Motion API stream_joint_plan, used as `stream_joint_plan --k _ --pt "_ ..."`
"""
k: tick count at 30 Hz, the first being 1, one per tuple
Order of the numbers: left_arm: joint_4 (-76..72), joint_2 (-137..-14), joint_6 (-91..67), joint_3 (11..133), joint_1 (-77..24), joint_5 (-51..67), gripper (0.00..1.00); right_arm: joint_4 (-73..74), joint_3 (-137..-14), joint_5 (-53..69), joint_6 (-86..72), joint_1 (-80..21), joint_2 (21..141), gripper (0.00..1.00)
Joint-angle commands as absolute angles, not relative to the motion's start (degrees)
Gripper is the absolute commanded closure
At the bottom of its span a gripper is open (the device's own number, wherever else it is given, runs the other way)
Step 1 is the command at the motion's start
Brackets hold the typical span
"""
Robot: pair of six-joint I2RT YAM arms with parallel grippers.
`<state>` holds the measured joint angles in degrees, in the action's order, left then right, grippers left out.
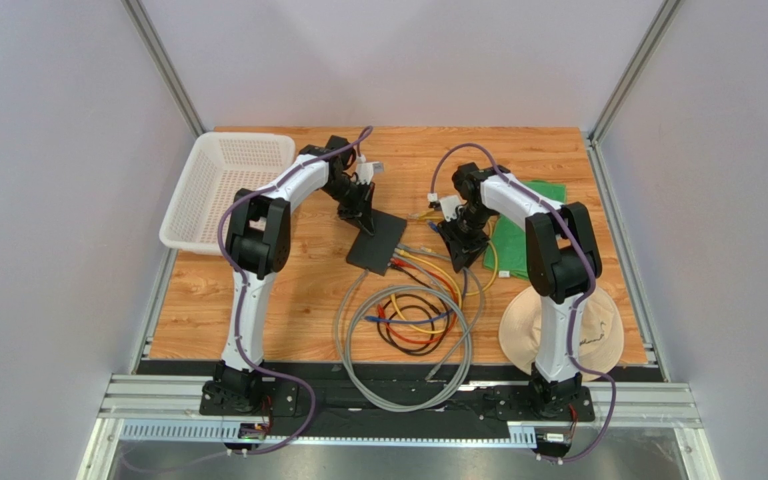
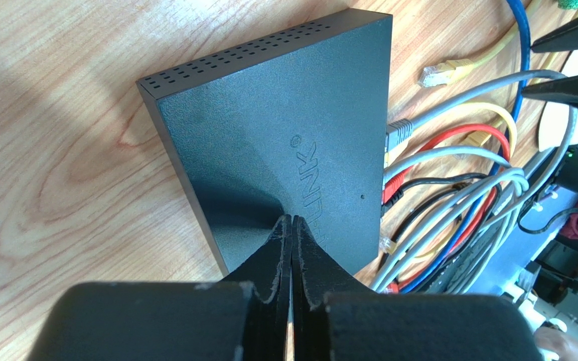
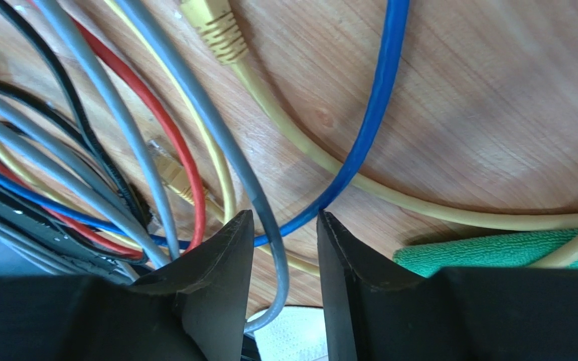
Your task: Pull the plug from the switch port
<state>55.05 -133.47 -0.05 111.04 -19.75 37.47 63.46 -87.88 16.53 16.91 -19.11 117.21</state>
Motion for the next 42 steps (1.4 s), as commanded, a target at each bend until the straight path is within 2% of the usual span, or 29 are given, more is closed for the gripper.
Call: stream_joint_plan --k 1,7,10,14,17,22,27,29,33,35,37,39,42 --pt "55.02 -130.43 1.76 110.13 -19.69 35.42 1.00 65.30 -92.02 22.40 16.88 -18.90 115.84 0.58" --pt "54.84 -130.69 1.67 109.42 -19.60 35.51 1.00 64.25 -94.13 30.23 13.54 -14.86 114.43 0.55" --pt "54.76 -130.78 1.76 109.34 -19.69 35.60 1.00 64.07 -94.04 26.47 13.54 -14.68 115.40 0.55" --pt "54.76 -130.96 1.84 109.42 -19.78 35.42 1.00 62.14 -92.64 18.56 13.01 -14.68 117.50 0.64" --pt "54.84 -130.78 2.02 109.34 -19.78 35.16 1.00 62.84 -92.29 17.67 13.88 -14.77 118.39 0.65" --pt "54.76 -130.87 2.29 108.98 -19.78 34.54 1.00 62.93 -91.32 17.31 14.32 -15.64 118.91 0.65" --pt "54.76 -131.04 2.20 109.16 -19.78 34.63 1.00 62.75 -89.04 16.53 14.41 -17.31 119.09 0.59" --pt "54.76 -131.13 2.20 109.07 -19.78 34.72 1.00 62.14 -88.77 15.74 14.15 -17.75 119.27 0.63" --pt "54.76 -131.22 2.11 109.16 -19.78 34.54 1.00 61.70 -89.47 11.53 14.32 -19.07 120.58 0.65" --pt "54.84 -131.22 2.28 109.33 -19.78 34.45 1.00 62.13 -90.09 9.07 15.63 -19.16 121.55 0.72" --pt "55.02 -130.96 2.46 109.16 -19.78 34.01 1.00 62.84 -91.74 6.09 18.00 -19.16 121.99 0.86" --pt "55.11 -130.70 2.64 109.16 -19.78 33.66 1.00 67.13 -95.17 3.00 22.13 -19.07 122.95 0.95" --pt "54.93 -130.61 2.72 108.90 -19.78 33.66 1.00 69.52 -99.83 -2.89 29.67 -18.02 123.66 0.99"
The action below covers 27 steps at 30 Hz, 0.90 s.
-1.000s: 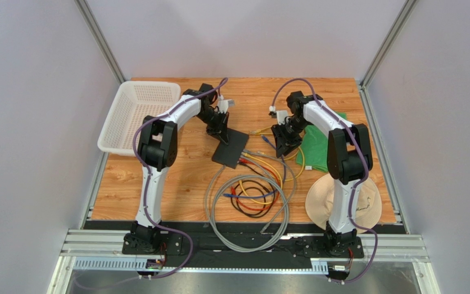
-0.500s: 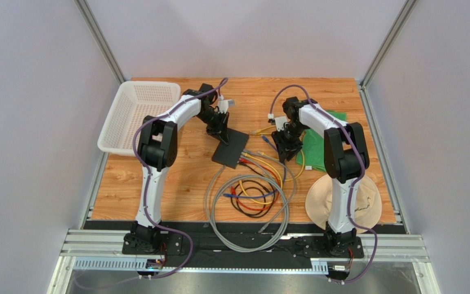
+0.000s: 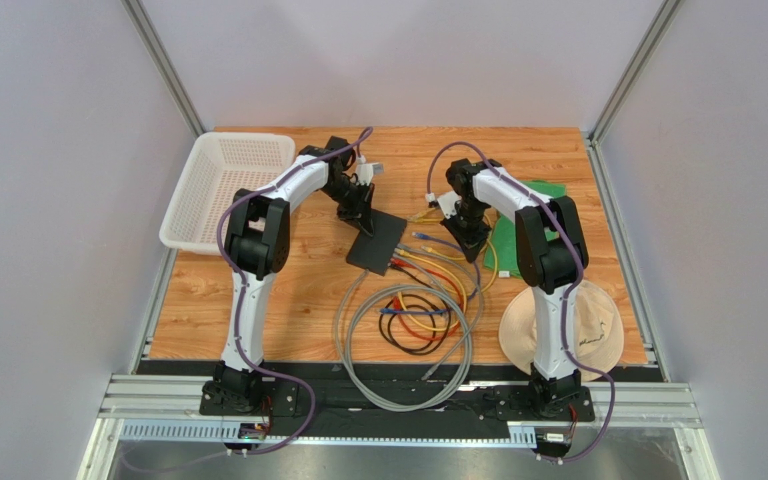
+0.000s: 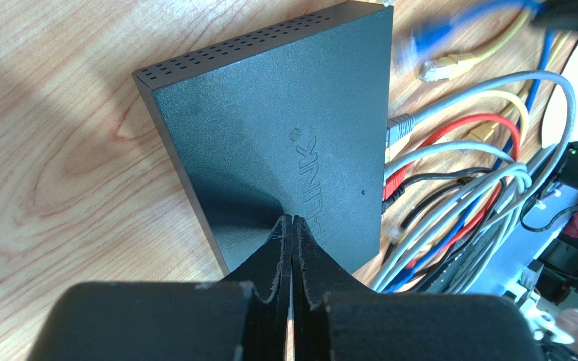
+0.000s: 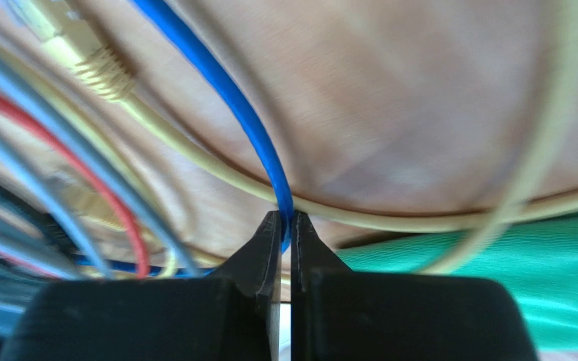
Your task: Pull the plug from the switch port
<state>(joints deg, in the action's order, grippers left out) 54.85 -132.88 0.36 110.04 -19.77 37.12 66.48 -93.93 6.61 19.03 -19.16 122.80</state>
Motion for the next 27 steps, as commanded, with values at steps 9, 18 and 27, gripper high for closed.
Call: stream_joint_plan --k 9,18,27 --pt "54.93 -131.13 2.72 109.42 -19.78 33.75 1.00 63.11 -109.77 -16.60 47.45 -15.64 126.64 0.98" --pt "55.98 -129.56 3.95 111.53 -19.51 35.94 1.00 62.48 -119.85 -16.89 43.35 -15.38 131.84 0.62" --pt "56.78 -123.49 3.43 113.91 -19.07 37.18 0.60 62.67 -125.95 12.76 25.07 -13.19 124.02 0.32"
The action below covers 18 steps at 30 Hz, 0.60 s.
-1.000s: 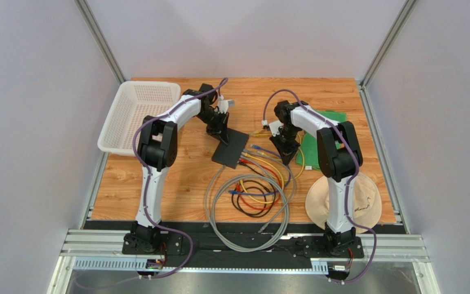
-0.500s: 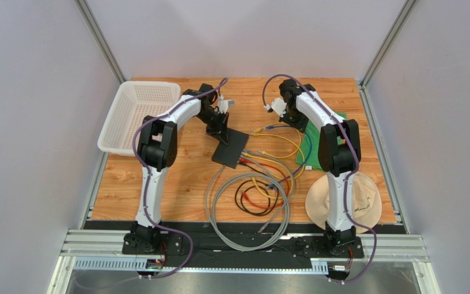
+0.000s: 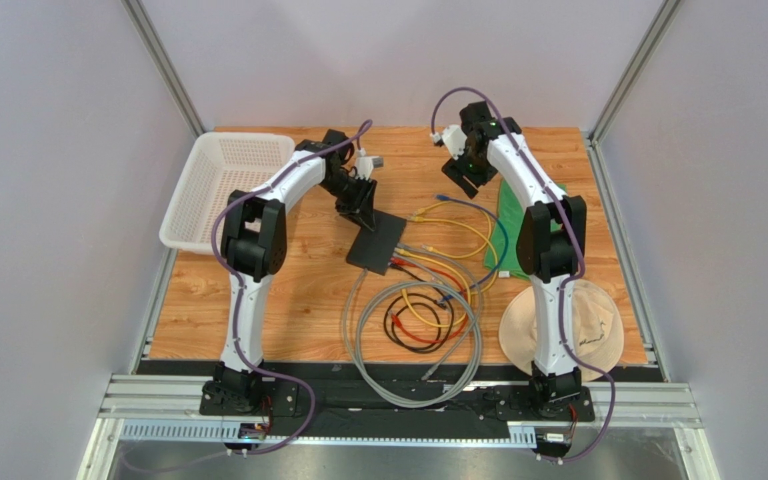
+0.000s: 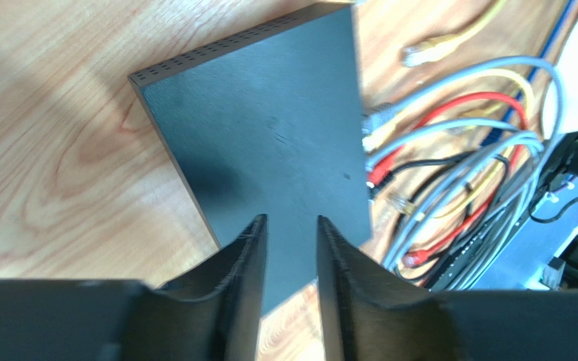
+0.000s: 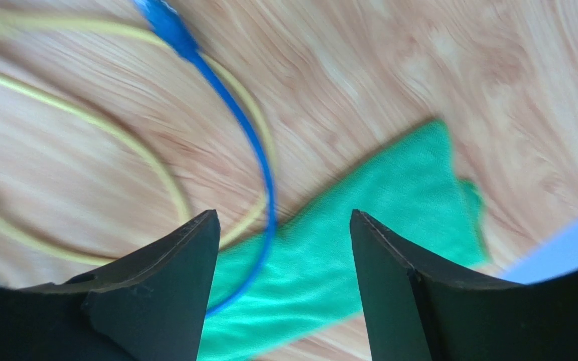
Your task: Pull the plug from the switch port
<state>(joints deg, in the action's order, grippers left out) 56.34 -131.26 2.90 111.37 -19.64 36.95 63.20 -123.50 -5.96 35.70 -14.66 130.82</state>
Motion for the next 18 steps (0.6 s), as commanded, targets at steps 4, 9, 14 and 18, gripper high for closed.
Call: stream_joint_plan --k 4,9,14,18 --pt "56.95 -120.59 1.94 113.03 -18.54 38.06 0.53 55.92 -121.74 31.52 13.56 -10.29 118.93 0.31" --pt "58.54 -120.50 -1.13 117.86 -17.93 36.48 0.39 40.64 -111.11 43.21 2.57 -9.84 115.14 0.25" --pt "59.06 -123.39 -2.99 118.48 -17.93 35.17 0.33 42.18 -109.60 49.12 1.23 -10.63 119.79 0.28" --pt "58.27 -124.72 -3.08 115.41 -17.93 32.96 0.37 41.13 -106.09 53.17 1.31 -11.77 121.55 0.32"
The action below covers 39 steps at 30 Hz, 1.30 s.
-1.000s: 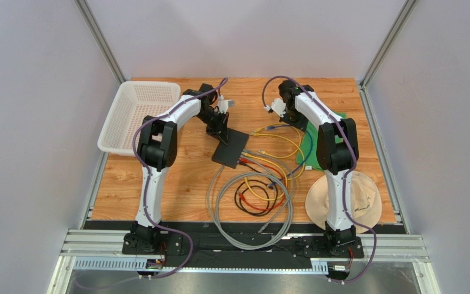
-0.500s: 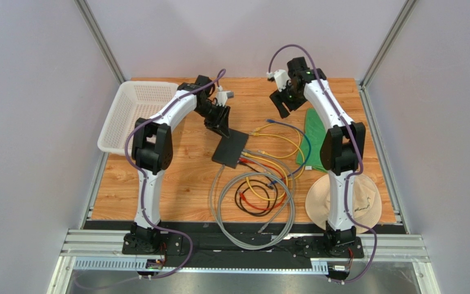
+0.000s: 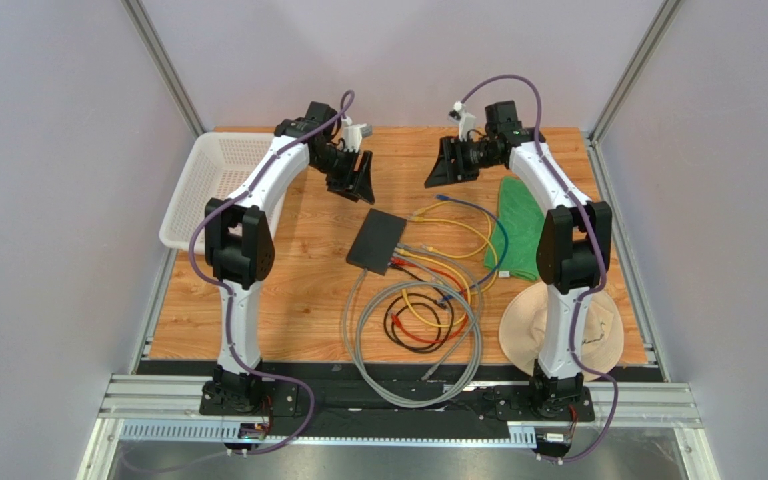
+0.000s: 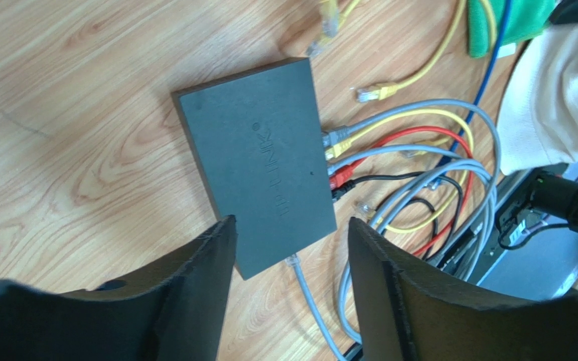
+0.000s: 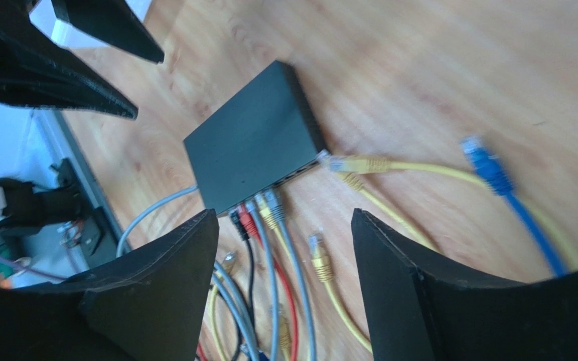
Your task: Pull the plug from the switch port
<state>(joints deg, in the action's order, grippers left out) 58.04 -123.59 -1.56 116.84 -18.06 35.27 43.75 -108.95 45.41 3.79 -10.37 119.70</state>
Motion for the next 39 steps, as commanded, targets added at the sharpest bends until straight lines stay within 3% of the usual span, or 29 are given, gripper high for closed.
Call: stream_joint_plan --k 1,9,14,20,39 --pt "57.49 -124.80 -3.08 114.70 -17.93 33.05 0.38 41.22 -106.00 53.17 1.58 -12.56 122.07 0.32" --pt "56.16 -125.24 -1.93 110.66 -17.93 34.01 0.54 41.66 -103.63 55.37 0.26 -15.20 124.72 0.48" --pt "55.81 -126.82 -1.14 110.83 -18.02 38.13 0.87 41.92 -102.30 53.53 0.88 -16.08 125.94 0.51" --pt "56.42 -129.11 -0.88 111.45 -19.07 36.22 1.00 44.38 -102.92 51.94 2.99 -16.17 128.32 0.52" --pt "57.22 -134.03 -0.26 111.45 -20.74 29.79 1.00 45.70 -105.12 53.26 3.16 -17.40 135.70 0.48"
